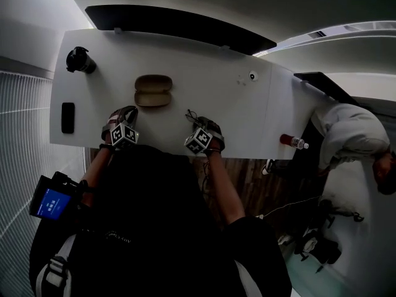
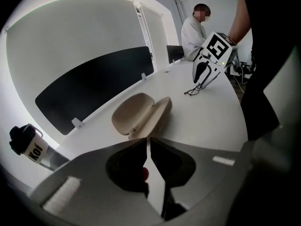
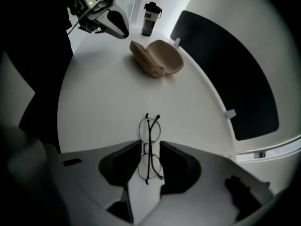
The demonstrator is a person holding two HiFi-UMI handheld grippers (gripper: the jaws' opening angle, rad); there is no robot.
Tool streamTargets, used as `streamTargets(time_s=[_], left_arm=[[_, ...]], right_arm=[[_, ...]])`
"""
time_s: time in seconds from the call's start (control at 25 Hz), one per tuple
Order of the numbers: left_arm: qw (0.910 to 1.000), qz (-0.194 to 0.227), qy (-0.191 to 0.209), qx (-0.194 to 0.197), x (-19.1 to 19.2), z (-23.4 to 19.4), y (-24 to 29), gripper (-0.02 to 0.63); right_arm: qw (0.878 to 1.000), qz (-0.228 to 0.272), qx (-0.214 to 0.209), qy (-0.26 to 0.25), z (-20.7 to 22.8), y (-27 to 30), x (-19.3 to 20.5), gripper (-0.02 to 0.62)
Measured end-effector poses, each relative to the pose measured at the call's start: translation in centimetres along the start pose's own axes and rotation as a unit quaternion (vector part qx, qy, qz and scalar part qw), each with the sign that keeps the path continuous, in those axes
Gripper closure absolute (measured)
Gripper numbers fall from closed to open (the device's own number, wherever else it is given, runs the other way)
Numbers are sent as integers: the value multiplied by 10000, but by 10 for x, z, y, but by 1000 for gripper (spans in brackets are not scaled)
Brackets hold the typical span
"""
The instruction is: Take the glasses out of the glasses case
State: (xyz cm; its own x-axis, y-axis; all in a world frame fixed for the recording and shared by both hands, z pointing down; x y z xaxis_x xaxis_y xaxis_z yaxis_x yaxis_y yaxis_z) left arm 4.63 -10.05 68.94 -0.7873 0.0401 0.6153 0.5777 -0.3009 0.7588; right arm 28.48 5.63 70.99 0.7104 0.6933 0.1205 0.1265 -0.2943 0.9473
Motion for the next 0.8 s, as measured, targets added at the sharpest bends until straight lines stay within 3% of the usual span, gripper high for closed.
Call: streamTargets(time_s=[0.08,0.16,0.28,0.36,0.4,0.44,0.52,0.6,0.8], left_arm=[[9998,189,-91,-38,-7,-1,-5,572],[9987,413,-309,-47,-16,-2,-13,572],[9913,771,-1069,49,-25,-5,-25,594],[9787,1119,-1676,382,-30,-2,-34,598],[9714,1286,-1910,581,-33,1,-39,598],[9652,1404,-2076,748,-34,4,-42,598],[9614,1425,-2170,915,-34,14,-43,599],[9665,1335,-1992,915,-33,22,-39,599],[9715,1299,-1771,892,-34,18,-38,600]], right_arm=[[9986,252,331,312,7,-22,-4,472],[9885,902,719,977,13,-55,-9,472],[9491,1938,960,2291,5,-85,-10,477],[9220,2115,977,3093,-15,-80,-3,527],[9127,2069,948,3393,-28,-74,1,583],[9053,1998,875,3644,-40,-67,5,586],[8970,1863,748,3937,-57,-55,15,588],[8970,1843,845,3928,-57,-47,26,588],[8847,2309,822,3965,-29,-63,8,588]])
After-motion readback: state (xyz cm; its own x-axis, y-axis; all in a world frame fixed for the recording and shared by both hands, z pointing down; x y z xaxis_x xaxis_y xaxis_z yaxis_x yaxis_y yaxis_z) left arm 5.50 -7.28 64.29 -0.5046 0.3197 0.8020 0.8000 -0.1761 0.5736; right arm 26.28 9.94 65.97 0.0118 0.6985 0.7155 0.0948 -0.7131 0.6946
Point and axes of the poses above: the fingertips, and each gripper's own axes: y forward along the fingers, z to its right, x out of its underside, the point moved 6 cm from there along -y, backward along the fingers, and after that the axes turned 5 degrees about -y, right-handed, at the moved point
